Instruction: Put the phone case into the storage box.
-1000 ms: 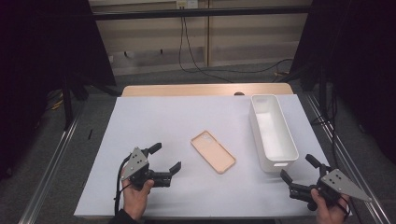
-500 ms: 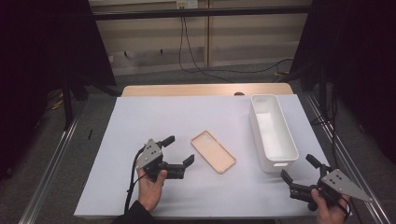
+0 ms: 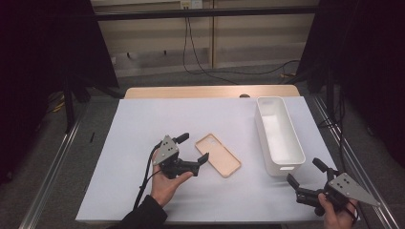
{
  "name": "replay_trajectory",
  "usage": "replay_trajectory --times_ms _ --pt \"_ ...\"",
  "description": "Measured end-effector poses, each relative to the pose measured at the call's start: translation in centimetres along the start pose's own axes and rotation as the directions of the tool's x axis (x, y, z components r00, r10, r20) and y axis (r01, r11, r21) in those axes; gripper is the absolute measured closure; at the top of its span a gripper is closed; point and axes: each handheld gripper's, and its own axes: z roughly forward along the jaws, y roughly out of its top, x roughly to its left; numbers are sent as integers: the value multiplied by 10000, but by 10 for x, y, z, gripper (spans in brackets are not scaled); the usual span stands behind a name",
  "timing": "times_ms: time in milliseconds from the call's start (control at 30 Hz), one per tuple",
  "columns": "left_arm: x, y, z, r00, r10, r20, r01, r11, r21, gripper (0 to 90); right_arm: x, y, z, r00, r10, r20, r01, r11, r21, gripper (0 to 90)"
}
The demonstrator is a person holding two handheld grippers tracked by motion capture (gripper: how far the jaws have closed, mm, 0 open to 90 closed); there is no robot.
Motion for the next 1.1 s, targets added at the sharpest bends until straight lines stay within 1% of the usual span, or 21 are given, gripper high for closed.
replay_trajectory --times_ms 133,200,233,300,333,400,467,500,533,567,667,733,767,800,833,900,967,1000,1033,1100 --pt "1 3 12 9999 63 109 -62 10000 -38 29 0 0 0 10000 -66 -15 66 10000 26 0" --pt "0 4 19 9998 126 142 -127 9999 86 30 0 0 0 10000 -40 -24 40 10000 54 0" --pt "0 5 22 9998 119 169 -120 9999 46 30 0 0 0 10000 -27 -26 27 10000 53 0" --pt "-1 5 24 9998 124 168 -125 9999 64 31 0 0 0 10000 -12 -21 12 10000 43 0" --pt "-2 7 29 9995 166 286 -168 9998 64 32 0 0 0 10000 11 -14 -11 10000 27 0" --pt "-2 9 33 9995 199 262 -199 9998 -12 38 0 0 0 10000 -9 -18 9 10000 39 0" --pt "-1 10 37 9994 234 260 -236 9997 51 35 0 0 0 10000 -18 -39 18 10000 39 0" --pt "-1 10 39 9994 312 179 -312 9995 19 34 0 0 0 10000 -17 -43 18 10000 40 0" --pt "-1 10 42 9995 266 147 -267 9996 11 33 0 0 0 10000 -33 -22 33 10000 38 0" --pt "-1 11 44 9995 215 221 -216 9998 45 33 0 0 0 10000 -21 -2 21 10000 46 0" --pt "-2 12 53 9995 215 231 -215 9998 -8 36 0 0 0 10000 -15 -4 15 10000 38 0" --pt "-3 14 58 9990 289 352 -294 9995 140 41 0 0 0 10000 -12 -29 12 10000 45 0" --pt "-4 15 61 9986 302 445 -309 9994 164 47 0 0 0 10000 -11 -33 11 10000 48 0" --pt "-5 16 64 9983 224 541 -236 9995 222 51 0 0 0 10000 -12 -40 12 10000 50 0" --pt "-5 16 66 9977 277 620 -292 9993 240 57 0 0 0 10000 -12 -41 12 10000 52 0" --pt "-7 17 71 9968 241 756 -257 9995 197 74 0 0 0 10000 -9 -49 9 10000 45 0" --pt "-8 17 75 9964 306 785 -330 9990 294 106 0 0 0 10000 -5 -47 5 10000 46 0" --pt "-8 16 76 9970 391 675 -408 9989 238 149 0 0 0 10000 -8 -43 9 10000 55 0" --pt "-8 16 78 9968 394 689 -413 9988 268 173 0 0 0 10000 -8 -43 8 10000 55 0" --pt "-8 15 82 9970 352 686 -381 9984 411 187 0 0 0 10000 -13 -58 14 10000 53 0"
